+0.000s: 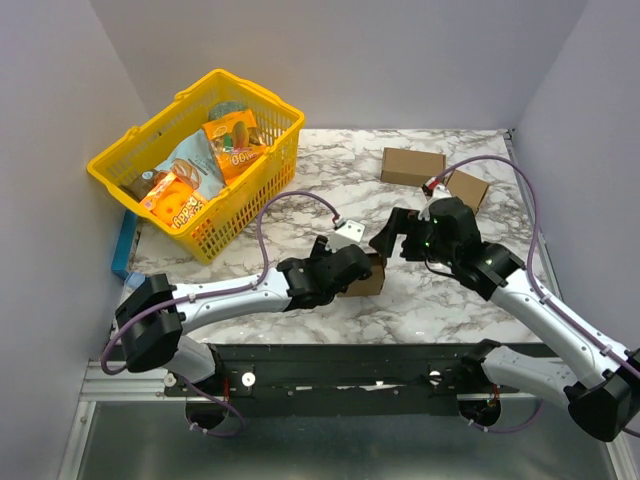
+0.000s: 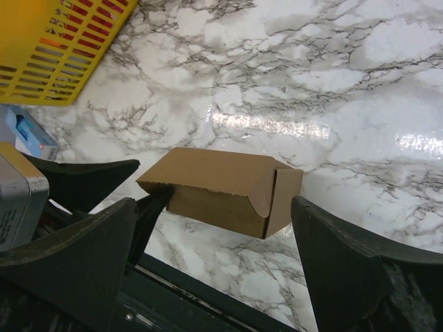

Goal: Fold the paper box

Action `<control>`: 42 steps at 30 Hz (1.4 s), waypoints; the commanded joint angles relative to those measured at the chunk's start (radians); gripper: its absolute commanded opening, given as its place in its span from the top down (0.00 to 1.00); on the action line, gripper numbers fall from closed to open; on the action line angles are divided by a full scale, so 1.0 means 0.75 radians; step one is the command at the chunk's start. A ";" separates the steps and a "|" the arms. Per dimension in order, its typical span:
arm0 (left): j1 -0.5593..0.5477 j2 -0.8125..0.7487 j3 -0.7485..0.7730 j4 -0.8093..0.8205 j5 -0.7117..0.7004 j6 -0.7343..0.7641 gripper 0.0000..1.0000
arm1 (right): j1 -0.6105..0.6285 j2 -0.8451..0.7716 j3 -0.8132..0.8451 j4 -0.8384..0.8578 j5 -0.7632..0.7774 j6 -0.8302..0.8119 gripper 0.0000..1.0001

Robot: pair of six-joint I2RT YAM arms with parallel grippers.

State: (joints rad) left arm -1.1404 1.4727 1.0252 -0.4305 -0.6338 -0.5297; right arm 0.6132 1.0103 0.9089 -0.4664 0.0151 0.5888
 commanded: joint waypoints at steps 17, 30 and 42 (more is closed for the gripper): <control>-0.003 -0.407 -0.221 0.195 0.331 0.095 0.08 | -0.008 0.070 -0.195 0.219 0.056 0.086 0.09; 0.283 -0.612 -0.273 0.423 0.737 -0.251 0.05 | -0.008 0.027 -0.214 0.241 0.047 0.119 0.13; 0.443 -0.475 -0.377 0.598 0.825 -0.410 0.05 | -0.026 0.060 -0.197 0.276 0.058 0.160 0.10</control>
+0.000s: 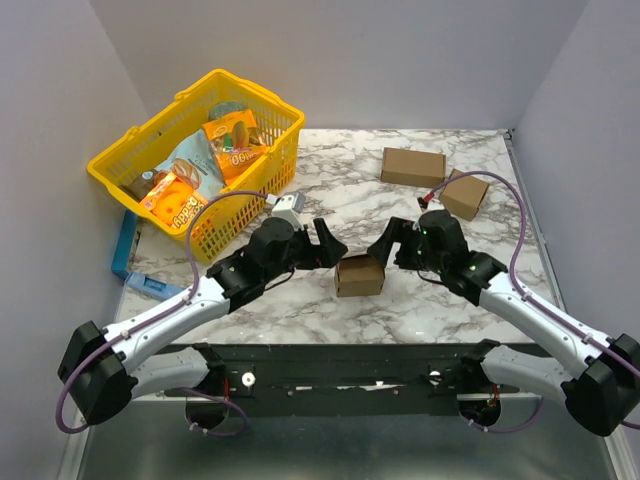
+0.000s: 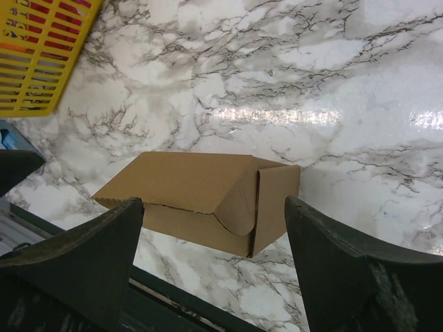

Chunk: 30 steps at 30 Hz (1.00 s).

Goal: Fold the paper box

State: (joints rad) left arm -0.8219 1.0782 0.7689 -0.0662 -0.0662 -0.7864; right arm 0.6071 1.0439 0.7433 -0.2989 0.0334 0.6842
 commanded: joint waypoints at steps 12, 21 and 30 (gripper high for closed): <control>0.071 0.196 -0.096 0.311 0.086 -0.125 0.08 | -0.022 0.032 -0.056 0.088 0.029 0.051 0.14; 0.073 0.233 -0.172 0.387 0.135 -0.160 0.33 | -0.022 0.028 -0.132 0.100 0.031 0.055 0.34; 0.071 0.256 -0.238 0.450 0.186 -0.189 0.46 | -0.022 0.026 -0.189 0.108 0.027 0.053 0.51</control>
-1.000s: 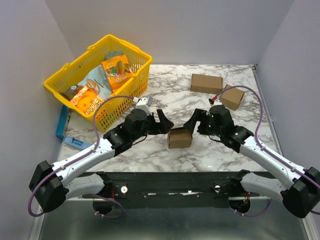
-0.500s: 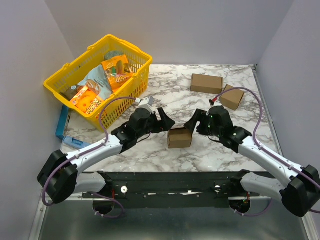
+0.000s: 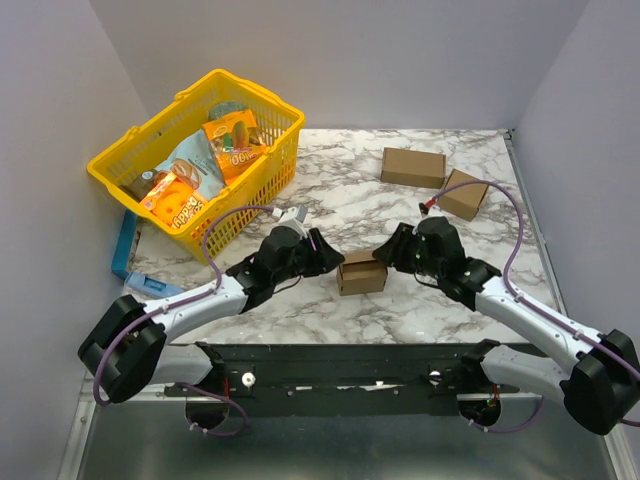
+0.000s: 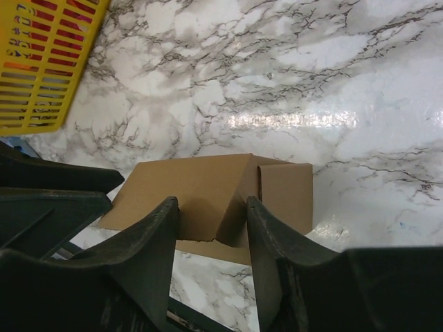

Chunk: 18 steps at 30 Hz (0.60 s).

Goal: Fold the paper box

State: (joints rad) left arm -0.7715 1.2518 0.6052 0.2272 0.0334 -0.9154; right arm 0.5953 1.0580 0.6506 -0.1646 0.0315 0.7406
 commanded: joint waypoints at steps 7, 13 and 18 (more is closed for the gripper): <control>0.004 0.035 -0.042 0.080 0.058 -0.021 0.45 | -0.008 0.003 -0.113 -0.055 0.036 -0.022 0.57; 0.002 0.057 -0.054 0.153 0.080 -0.037 0.28 | -0.006 0.017 -0.168 -0.032 0.046 -0.024 0.59; -0.006 0.069 -0.087 0.182 0.099 -0.041 0.34 | -0.006 0.027 -0.190 -0.028 0.060 -0.036 0.59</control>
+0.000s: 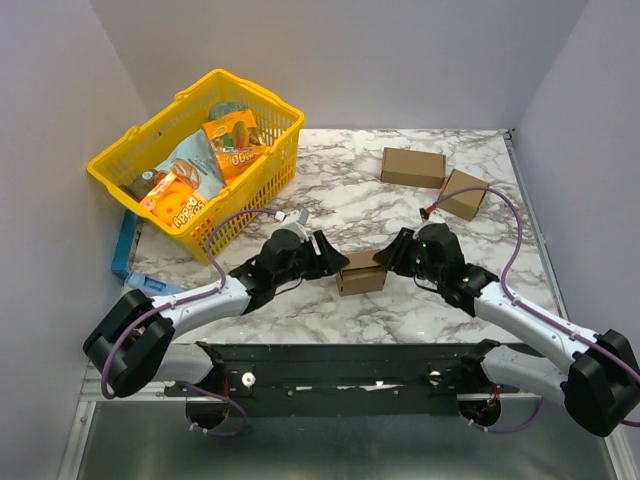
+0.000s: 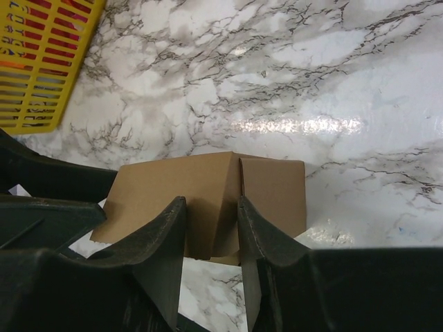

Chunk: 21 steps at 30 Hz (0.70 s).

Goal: Fold the paper box

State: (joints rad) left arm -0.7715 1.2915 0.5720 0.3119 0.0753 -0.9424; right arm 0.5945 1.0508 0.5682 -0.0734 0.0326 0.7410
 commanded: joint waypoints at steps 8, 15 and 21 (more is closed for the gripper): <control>-0.018 -0.002 -0.135 0.181 0.094 -0.016 0.51 | -0.005 0.063 -0.111 -0.150 0.077 -0.039 0.62; -0.041 0.017 -0.155 0.139 0.076 0.033 0.58 | -0.005 0.074 -0.138 -0.150 0.089 -0.031 0.64; -0.061 0.047 -0.139 0.028 0.008 0.099 0.64 | -0.005 0.078 -0.152 -0.160 0.114 -0.037 0.64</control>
State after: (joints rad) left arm -0.7891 1.2930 0.4816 0.4618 0.0986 -0.9329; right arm 0.5945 1.0588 0.5285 -0.0086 0.0475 0.7410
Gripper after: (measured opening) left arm 0.383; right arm 0.368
